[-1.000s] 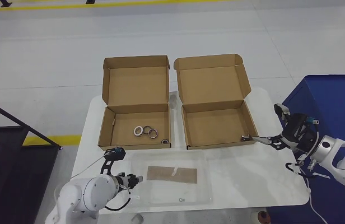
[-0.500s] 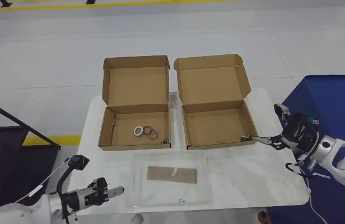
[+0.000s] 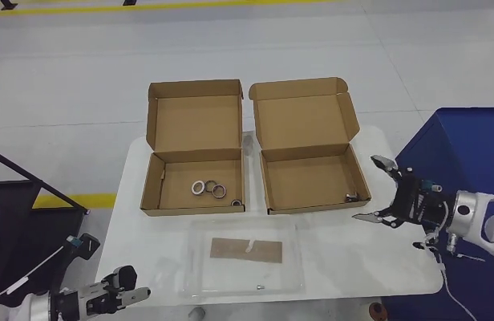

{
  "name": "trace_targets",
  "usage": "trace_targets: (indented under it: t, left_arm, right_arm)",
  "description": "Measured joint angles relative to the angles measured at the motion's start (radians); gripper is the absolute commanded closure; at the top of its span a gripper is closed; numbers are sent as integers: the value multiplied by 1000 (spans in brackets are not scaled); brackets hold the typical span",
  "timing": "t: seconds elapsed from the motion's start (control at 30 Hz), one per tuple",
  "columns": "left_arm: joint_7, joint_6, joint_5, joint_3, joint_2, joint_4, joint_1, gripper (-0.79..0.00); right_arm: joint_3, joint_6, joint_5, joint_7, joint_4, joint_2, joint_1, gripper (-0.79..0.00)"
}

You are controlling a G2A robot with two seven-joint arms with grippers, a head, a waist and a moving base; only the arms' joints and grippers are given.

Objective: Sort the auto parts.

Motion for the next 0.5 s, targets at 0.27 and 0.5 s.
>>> trace_targets:
  t: [0.27, 0.5]
  left_arm:
    - [0, 0, 0, 0, 0, 0, 0, -785]
    - [0, 0, 0, 0, 0, 0, 0, -785]
  right_arm:
    - [-502, 226, 428, 421, 125, -7, 563, -785]
    - [-668, 287, 592, 496, 190, -34, 779, -785]
